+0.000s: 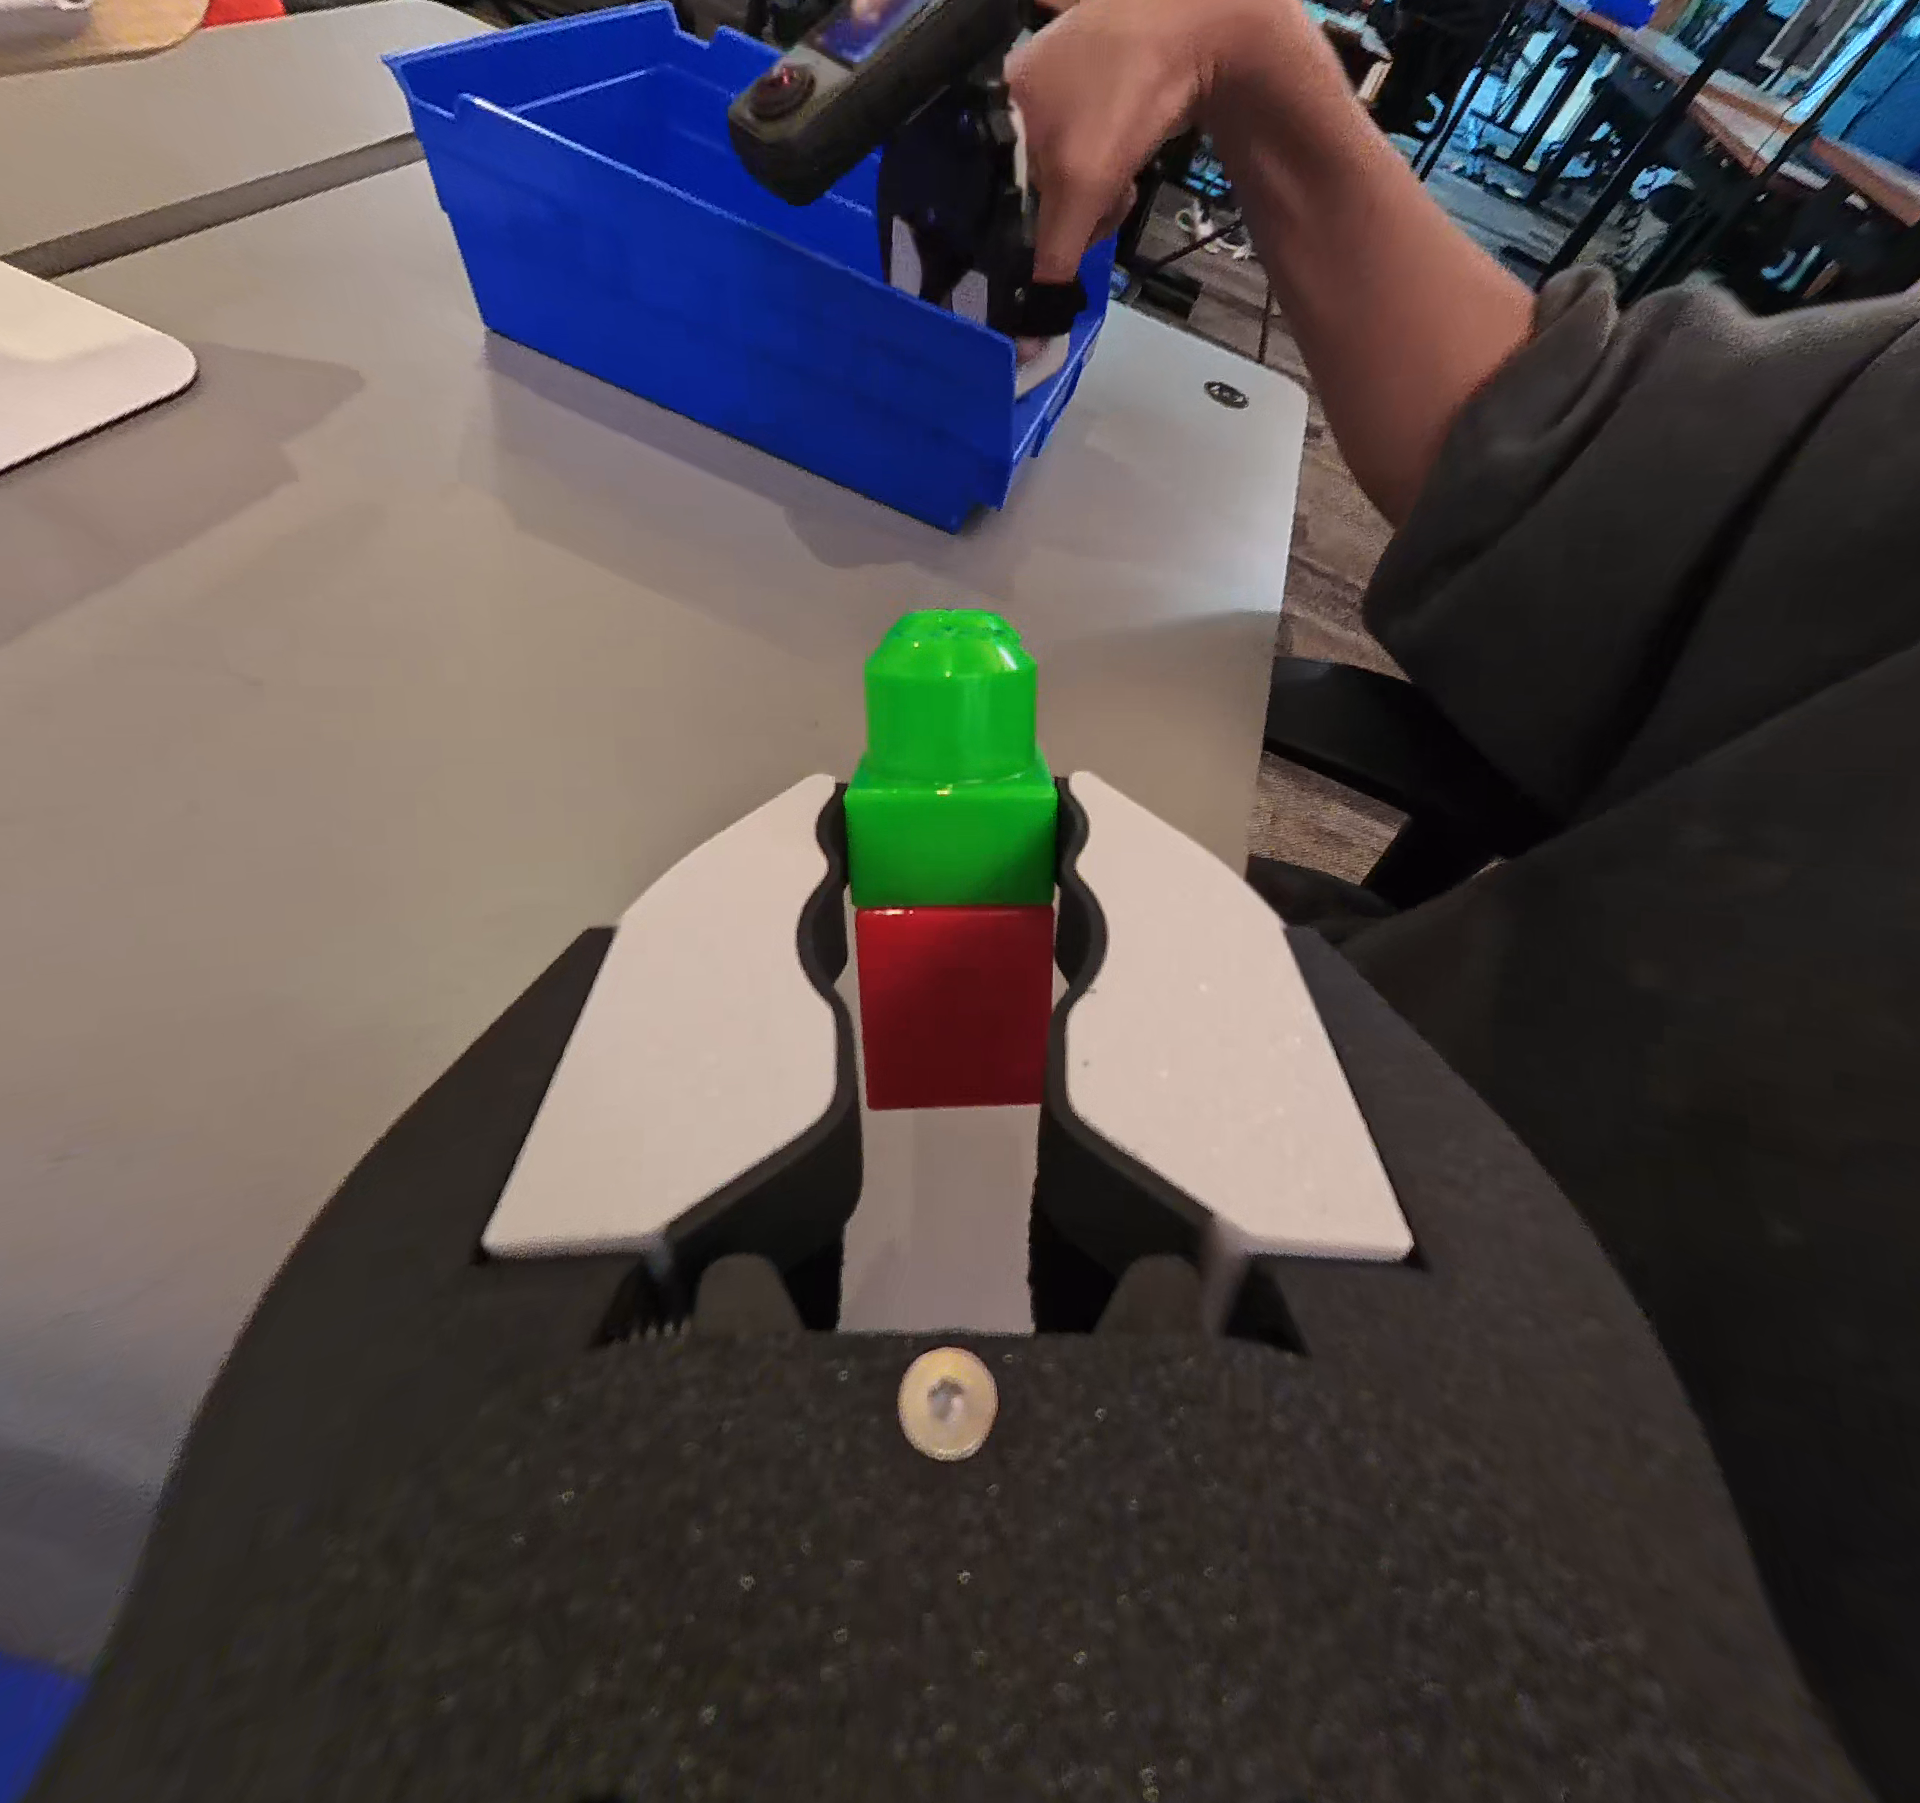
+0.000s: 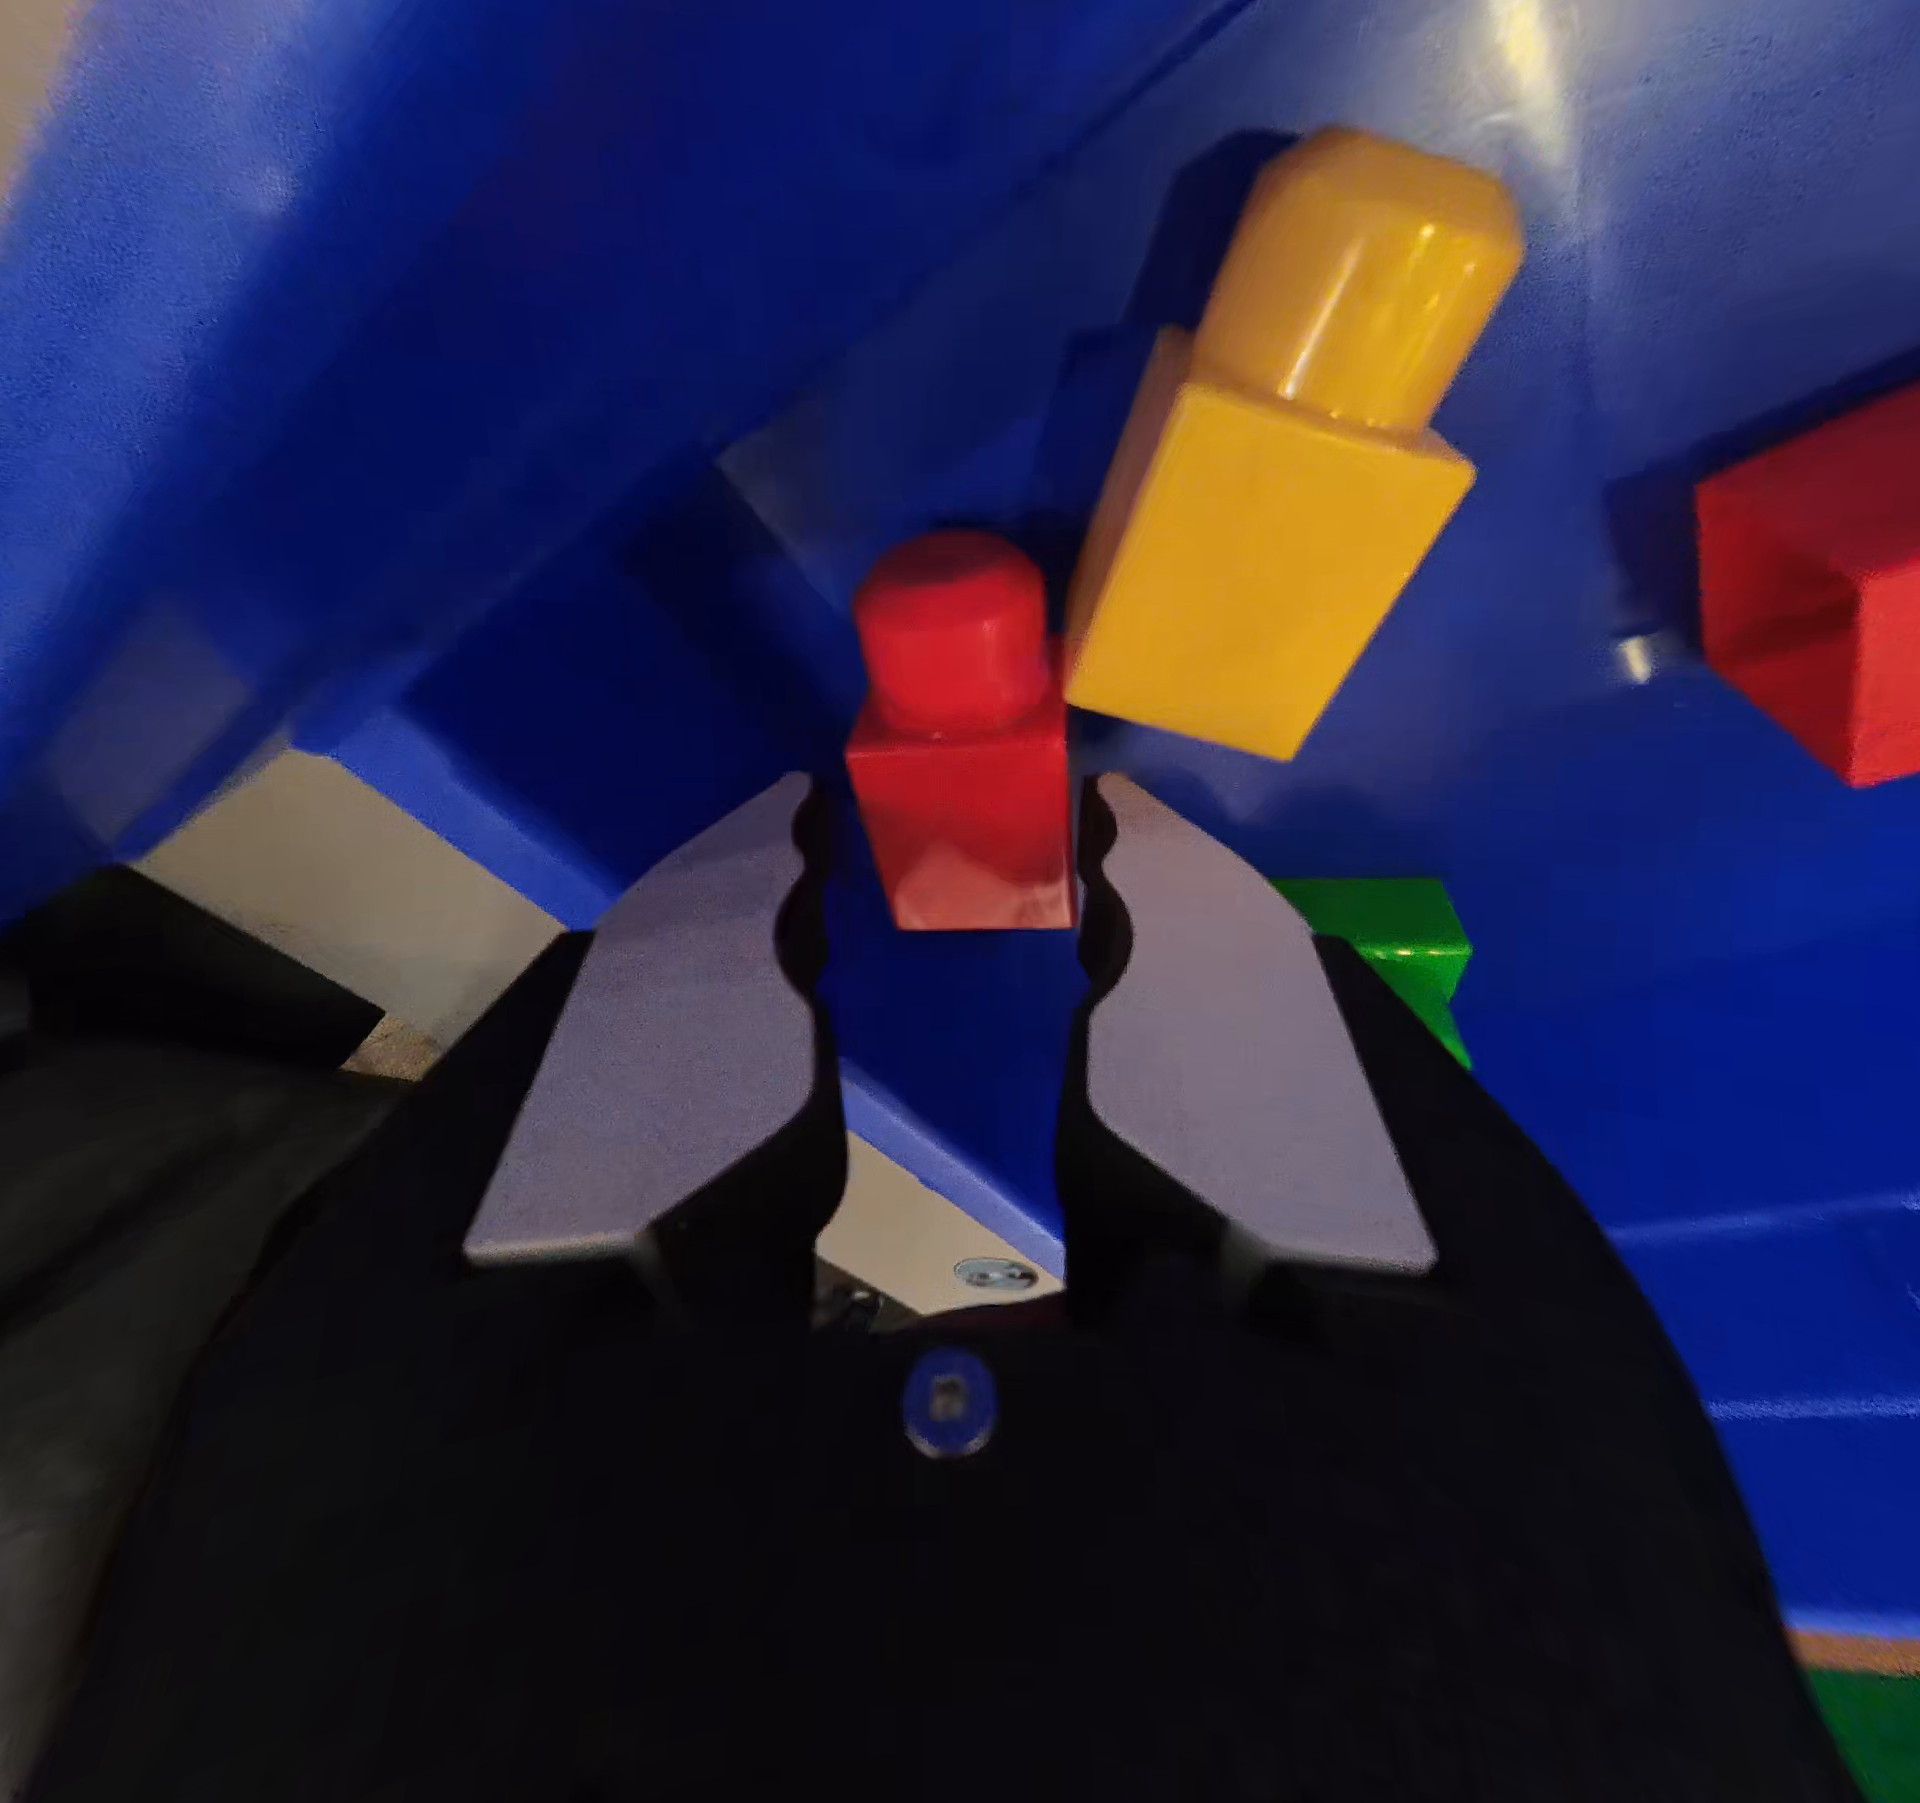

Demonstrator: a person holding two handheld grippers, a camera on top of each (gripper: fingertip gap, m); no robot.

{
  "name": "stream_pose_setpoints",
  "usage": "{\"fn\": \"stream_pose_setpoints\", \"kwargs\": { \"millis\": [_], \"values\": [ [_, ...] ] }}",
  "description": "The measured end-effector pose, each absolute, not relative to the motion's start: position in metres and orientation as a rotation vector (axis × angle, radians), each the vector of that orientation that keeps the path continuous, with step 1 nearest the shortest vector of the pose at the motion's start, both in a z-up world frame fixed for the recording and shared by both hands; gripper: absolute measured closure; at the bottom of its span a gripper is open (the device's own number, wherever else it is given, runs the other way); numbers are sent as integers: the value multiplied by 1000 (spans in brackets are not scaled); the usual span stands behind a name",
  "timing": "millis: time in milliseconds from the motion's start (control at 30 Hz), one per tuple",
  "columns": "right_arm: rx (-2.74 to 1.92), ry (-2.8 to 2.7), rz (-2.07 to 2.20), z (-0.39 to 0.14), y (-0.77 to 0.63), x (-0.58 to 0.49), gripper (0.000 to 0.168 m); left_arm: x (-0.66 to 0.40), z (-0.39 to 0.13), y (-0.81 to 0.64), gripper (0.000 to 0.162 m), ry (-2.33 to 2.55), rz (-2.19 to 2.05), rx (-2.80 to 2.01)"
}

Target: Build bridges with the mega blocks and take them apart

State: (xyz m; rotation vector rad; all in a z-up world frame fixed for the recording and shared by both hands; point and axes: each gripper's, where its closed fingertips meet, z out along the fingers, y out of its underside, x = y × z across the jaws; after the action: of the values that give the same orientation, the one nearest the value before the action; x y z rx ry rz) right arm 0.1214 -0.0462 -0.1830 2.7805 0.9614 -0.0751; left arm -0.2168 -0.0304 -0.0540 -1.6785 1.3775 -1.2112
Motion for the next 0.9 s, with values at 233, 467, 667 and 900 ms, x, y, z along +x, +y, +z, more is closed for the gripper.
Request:
{"fn": "stream_pose_setpoints", "kwargs": {
  "millis": [233, 467, 667, 900],
  "values": [
    [3495, 1275, 125, -73, -3, 67, 121, -220, -49, -19, 126, 1278, -1236, -1685],
    [3299, 1465, -2135, -24, -35, -162, 125, -218, -19, -13, 126, 1075, -1547, -1530],
    [2875, 1036, -2601, -45, -31, -226, 109, -218, -8, -15, 126, 983, -1695, -1464],
    [2899, 1190, -2558, -50, -34, -246, 133, -213, -13, -23, 126, 1020, -1661, -1465]
  ]
}}
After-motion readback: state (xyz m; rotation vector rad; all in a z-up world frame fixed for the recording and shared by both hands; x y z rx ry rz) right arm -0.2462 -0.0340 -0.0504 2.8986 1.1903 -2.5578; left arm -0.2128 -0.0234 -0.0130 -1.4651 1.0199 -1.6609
